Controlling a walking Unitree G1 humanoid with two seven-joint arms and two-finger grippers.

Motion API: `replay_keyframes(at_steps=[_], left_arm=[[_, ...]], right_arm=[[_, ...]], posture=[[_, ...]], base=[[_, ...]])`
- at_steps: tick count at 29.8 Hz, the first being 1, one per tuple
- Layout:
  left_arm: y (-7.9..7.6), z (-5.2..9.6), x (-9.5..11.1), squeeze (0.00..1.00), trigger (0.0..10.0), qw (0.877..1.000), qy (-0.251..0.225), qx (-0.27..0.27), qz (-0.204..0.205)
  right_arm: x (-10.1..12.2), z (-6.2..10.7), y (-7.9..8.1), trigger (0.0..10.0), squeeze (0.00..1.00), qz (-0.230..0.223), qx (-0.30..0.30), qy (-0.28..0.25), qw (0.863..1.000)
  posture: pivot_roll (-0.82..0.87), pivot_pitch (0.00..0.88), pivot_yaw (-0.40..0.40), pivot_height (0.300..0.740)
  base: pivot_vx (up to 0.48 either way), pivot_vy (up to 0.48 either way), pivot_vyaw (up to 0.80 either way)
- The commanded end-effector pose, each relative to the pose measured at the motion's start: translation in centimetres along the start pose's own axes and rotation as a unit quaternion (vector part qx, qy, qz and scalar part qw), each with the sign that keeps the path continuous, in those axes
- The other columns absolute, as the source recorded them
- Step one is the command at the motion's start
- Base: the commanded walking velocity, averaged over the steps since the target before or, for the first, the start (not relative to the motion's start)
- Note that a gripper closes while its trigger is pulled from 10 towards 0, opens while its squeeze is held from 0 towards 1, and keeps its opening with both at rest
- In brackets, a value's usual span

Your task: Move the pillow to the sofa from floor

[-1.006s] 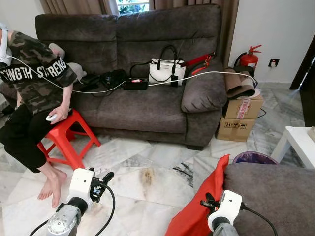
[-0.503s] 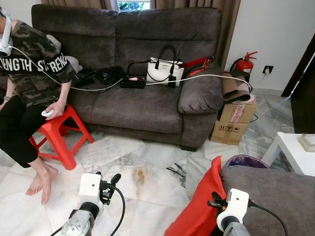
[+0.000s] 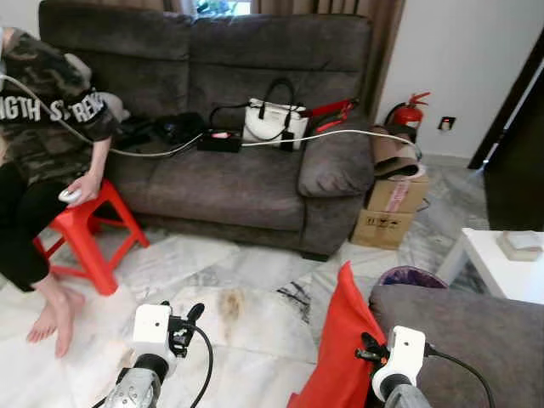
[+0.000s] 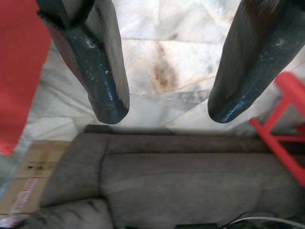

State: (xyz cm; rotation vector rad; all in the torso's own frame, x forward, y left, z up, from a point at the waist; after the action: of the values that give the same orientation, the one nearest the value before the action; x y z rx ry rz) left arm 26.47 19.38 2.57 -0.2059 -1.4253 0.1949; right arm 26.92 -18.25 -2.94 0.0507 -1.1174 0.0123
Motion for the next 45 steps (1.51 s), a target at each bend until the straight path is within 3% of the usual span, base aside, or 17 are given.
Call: replay_keyframes(at_steps=[1,19,21,27,45], left_arm=[[0.14,0.11,0.11,0.00,10.0,1.000,-0.006,0.001,0.004],[0.19,-0.02,0.38,0.00,10.0,1.000,-0.007,-0.007,-0.003],[-0.03,-0.04,0.38,0.00,10.0,1.000,-0.004,-0.015,-0.027],[0.26,-0.03,0.28,0.00,10.0,1.000,-0.007,0.003,-0.005],[0.15,0.18,0.19,0.00,10.0,1.000,-0.005,-0.007,-0.003]], right_arm=[[2.40,-0.57,-0.63,10.0,0.00,0.005,-0.010,-0.050,0.999],[2.37,-0.67,-0.67,10.0,0.00,0.006,-0.014,-0.043,0.999],[2.47,-0.73,-0.68,10.0,0.00,0.007,-0.014,-0.042,0.999],[2.55,-0.81,-0.43,10.0,0.00,0.009,-0.012,-0.043,0.999],[2.20,-0.68,-0.45,10.0,0.00,0.011,-0.013,-0.037,0.999]], posture=[[0.15,0.000,-0.036,0.740],[0.16,0.000,-0.031,0.740],[0.16,0.000,-0.031,0.740],[0.16,0.000,-0.037,0.740],[0.16,0.008,-0.033,0.740]], base=[[0.000,0.000,-0.79],[0.000,0.000,-0.79],[0.000,-0.458,-0.79],[0.000,-0.231,-0.79],[0.000,0.000,-0.79]])
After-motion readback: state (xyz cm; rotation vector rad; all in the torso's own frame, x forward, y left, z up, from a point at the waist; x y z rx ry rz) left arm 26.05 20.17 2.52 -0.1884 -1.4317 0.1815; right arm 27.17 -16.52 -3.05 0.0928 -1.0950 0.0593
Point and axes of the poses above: a point about 5 cm out from each wrist's last joint towards the gripper, its own z axis pointing back from the gripper into the wrist, its own x axis along the axis of the wrist's last joint, y = z × x, the point moved 1 cm from there along -z, pointing out of the wrist towards the gripper, and after that the axes turned 15 degrees about z, right-handed, at the moved point
